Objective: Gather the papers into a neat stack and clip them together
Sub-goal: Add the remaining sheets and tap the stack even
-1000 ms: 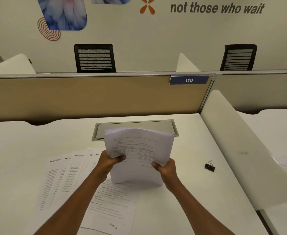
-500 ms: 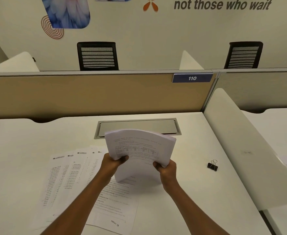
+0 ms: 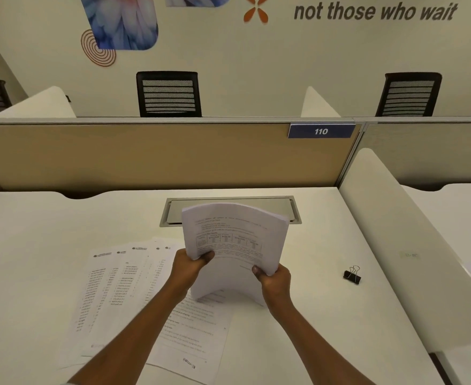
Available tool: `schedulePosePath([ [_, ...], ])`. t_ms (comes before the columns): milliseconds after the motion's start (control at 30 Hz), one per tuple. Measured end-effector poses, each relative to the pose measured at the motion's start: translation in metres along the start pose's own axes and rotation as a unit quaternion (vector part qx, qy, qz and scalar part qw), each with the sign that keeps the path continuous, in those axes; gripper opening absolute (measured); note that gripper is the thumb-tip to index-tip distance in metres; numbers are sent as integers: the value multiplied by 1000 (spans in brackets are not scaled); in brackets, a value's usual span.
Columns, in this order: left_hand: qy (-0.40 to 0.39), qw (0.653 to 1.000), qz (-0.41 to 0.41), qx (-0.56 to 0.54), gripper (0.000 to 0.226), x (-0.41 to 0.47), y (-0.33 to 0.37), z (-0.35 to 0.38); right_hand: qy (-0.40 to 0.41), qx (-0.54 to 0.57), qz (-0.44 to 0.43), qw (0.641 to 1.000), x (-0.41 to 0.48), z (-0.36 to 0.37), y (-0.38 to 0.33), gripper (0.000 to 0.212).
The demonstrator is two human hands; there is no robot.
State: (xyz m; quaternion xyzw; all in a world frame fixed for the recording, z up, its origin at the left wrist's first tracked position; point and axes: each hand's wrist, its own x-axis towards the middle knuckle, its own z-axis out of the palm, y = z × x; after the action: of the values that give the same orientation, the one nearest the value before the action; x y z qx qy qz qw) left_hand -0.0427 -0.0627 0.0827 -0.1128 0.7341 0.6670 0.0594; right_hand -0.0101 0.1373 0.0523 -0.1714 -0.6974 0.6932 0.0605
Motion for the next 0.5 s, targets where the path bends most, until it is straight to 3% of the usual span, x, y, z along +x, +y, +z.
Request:
schedulePosePath([
  [167, 28, 999, -6, 36, 22, -4, 5, 1, -13, -63, -5, 998, -3, -3, -6, 24],
  [267, 36, 998, -4, 57, 30, -6, 9, -1, -20, -83, -4, 996, -8, -4, -10, 24],
  [500, 43, 988, -87, 118, 35, -9, -13, -16, -54, -120, 96, 987, -22, 0, 9, 28],
])
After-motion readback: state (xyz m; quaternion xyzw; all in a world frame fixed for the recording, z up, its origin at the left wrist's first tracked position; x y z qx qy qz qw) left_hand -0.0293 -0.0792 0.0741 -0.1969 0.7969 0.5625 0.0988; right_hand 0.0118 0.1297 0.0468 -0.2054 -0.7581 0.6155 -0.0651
